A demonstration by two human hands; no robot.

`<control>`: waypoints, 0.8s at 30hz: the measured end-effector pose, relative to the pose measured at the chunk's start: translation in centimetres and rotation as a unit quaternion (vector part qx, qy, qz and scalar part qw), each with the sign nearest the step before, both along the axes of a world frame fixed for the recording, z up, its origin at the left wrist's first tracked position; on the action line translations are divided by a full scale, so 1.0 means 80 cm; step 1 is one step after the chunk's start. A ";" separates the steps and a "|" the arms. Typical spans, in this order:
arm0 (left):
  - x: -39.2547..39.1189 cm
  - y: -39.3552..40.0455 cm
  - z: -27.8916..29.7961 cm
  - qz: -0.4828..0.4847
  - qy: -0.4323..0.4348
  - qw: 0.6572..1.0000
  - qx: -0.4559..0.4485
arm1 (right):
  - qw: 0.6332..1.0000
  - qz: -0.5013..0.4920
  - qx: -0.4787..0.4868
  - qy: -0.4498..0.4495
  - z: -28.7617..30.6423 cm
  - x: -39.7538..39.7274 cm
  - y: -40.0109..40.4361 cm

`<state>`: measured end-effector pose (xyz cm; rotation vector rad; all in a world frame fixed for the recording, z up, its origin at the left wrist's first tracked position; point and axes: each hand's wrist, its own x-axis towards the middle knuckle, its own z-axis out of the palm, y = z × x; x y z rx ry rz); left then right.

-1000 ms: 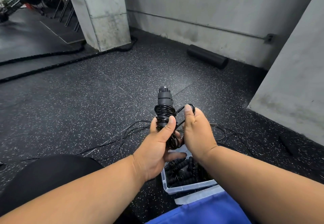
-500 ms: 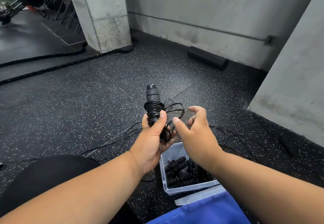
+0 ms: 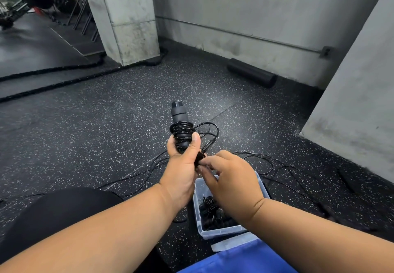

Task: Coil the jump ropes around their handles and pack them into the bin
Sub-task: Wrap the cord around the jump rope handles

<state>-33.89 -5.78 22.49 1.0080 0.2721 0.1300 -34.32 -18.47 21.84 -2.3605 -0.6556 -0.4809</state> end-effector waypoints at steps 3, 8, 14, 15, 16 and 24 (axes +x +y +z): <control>0.002 0.001 -0.003 0.011 -0.001 1.000 0.028 | 0.997 -0.027 0.007 0.071 0.005 -0.002 0.003; 0.005 0.000 -0.008 0.012 0.003 0.999 0.030 | 0.955 -0.011 0.164 0.246 0.002 -0.004 0.016; 0.005 0.002 -0.010 -0.007 0.006 1.000 0.029 | 0.876 0.017 0.308 0.372 0.016 0.003 0.011; 0.006 0.005 -0.009 -0.012 0.007 0.999 0.034 | 0.878 0.029 0.303 0.371 0.019 0.004 0.008; 0.008 0.008 -0.009 -0.014 0.010 0.999 0.037 | 0.882 0.043 0.291 0.369 0.024 0.003 0.006; 0.025 0.038 0.004 -0.026 0.039 0.998 0.030 | 0.892 0.194 0.186 0.362 0.099 0.013 -0.037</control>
